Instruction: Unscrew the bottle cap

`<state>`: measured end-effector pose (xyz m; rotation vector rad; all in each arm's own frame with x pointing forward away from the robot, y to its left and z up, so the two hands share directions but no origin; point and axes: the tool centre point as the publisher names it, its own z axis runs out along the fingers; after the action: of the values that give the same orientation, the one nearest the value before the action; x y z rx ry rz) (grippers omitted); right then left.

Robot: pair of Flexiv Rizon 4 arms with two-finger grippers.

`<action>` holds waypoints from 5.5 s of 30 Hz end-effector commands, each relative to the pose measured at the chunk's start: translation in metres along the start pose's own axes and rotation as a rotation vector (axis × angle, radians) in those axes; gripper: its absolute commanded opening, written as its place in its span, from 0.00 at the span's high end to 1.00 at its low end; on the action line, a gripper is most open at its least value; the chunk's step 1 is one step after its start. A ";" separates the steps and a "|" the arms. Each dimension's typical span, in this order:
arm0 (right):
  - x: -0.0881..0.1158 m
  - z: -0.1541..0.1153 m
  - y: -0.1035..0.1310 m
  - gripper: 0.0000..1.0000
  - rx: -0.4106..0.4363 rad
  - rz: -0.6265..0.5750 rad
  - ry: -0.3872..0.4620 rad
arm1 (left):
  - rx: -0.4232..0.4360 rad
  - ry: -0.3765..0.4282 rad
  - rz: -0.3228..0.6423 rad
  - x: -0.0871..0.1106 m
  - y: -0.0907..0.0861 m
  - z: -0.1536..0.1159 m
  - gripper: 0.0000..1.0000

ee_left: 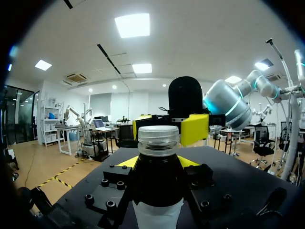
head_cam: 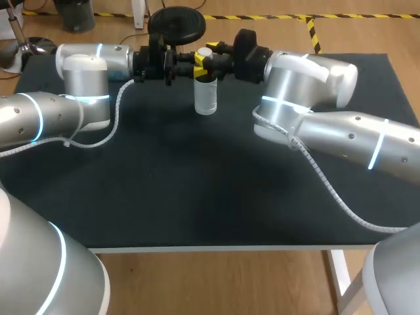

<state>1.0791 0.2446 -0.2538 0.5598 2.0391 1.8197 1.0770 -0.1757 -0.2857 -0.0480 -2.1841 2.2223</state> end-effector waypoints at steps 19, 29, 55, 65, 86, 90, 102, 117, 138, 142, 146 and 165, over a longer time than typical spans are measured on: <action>-0.015 -0.006 -0.001 1.00 0.013 0.019 0.277 | 0.001 -0.003 0.002 0.000 0.000 0.001 1.00; -0.014 -0.005 0.000 1.00 -0.023 -0.019 0.574 | 0.001 -0.003 0.002 0.000 0.000 0.001 1.00; 0.000 0.006 -0.004 1.00 -0.010 -0.072 1.273 | 0.001 -0.003 0.002 0.000 0.000 0.001 1.00; 0.009 -0.007 0.003 1.00 -0.006 -0.096 1.481 | 0.001 -0.003 0.002 0.000 0.000 0.001 1.00; -0.047 -0.050 0.033 1.00 0.073 -0.201 0.957 | 0.001 -0.003 0.002 0.000 0.000 0.001 1.00; -0.058 -0.072 0.015 1.00 0.096 -0.154 0.820 | 0.001 -0.003 0.002 0.000 0.000 0.001 1.00; -0.072 -0.118 -0.062 1.00 0.155 -0.011 0.537 | 0.001 -0.003 0.002 0.000 0.000 0.001 1.00; -0.071 -0.128 -0.115 1.00 0.340 0.118 0.403 | 0.001 -0.003 0.002 0.000 0.000 0.001 1.00; -0.071 -0.135 -0.129 0.00 0.500 0.153 0.377 | 0.001 -0.003 0.002 0.000 0.000 0.001 1.00; -0.072 -0.135 -0.129 0.00 0.496 0.154 0.375 | 0.001 -0.003 0.002 0.000 0.000 0.001 1.00; -0.073 -0.135 -0.128 0.00 0.472 0.156 0.375 | 0.001 -0.003 0.002 0.000 0.000 0.001 1.00; -0.073 -0.135 -0.127 0.00 0.442 0.157 0.388 | 0.001 -0.003 0.002 0.000 0.000 0.001 0.00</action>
<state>1.0713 0.0800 -0.3678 0.4878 2.7976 1.7010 1.0765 -0.1766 -0.2854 -0.0436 -2.1863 2.2263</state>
